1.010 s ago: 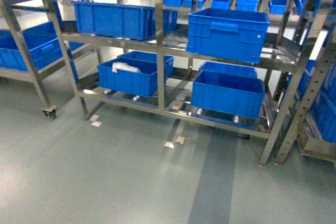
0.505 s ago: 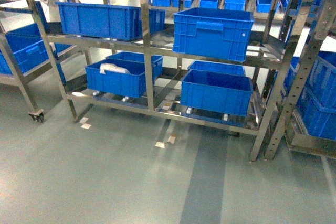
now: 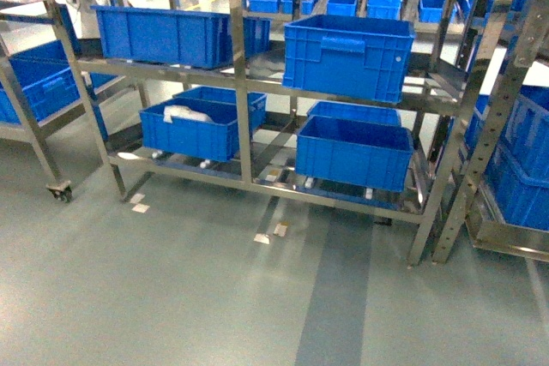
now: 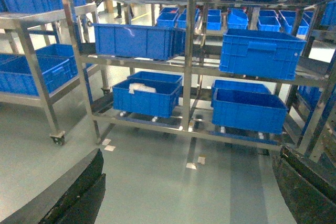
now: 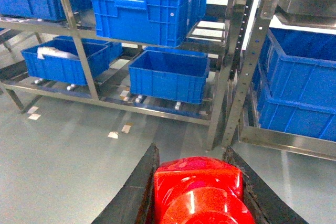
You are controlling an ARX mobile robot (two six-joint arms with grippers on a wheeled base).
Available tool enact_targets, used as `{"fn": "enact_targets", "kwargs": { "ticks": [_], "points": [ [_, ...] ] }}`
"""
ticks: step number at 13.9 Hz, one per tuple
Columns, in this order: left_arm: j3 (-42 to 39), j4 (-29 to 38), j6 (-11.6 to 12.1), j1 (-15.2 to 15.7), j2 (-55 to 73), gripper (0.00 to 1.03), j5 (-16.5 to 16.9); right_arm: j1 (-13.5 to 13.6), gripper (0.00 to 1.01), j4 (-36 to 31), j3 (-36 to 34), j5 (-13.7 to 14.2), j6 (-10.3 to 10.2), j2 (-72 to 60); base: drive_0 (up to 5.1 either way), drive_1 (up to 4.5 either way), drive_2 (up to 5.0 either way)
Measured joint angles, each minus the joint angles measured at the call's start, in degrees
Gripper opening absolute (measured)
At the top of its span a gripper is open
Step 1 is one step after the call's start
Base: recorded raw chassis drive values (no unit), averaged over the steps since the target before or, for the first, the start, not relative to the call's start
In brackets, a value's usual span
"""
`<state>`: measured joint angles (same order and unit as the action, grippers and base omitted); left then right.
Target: Pick red block from blue box to shelf
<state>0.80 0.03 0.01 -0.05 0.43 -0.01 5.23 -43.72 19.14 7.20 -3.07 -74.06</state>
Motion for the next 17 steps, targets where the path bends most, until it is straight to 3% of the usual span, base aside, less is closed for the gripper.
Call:
{"fn": "enact_targets", "kwargs": {
  "ticks": [17],
  "points": [
    [0.0,-0.24,0.0,0.0,0.0,0.98,0.0,0.0,0.28,0.04,0.0,0.0,0.0,-0.07,0.0,2.92,-3.0]
  ]
}}
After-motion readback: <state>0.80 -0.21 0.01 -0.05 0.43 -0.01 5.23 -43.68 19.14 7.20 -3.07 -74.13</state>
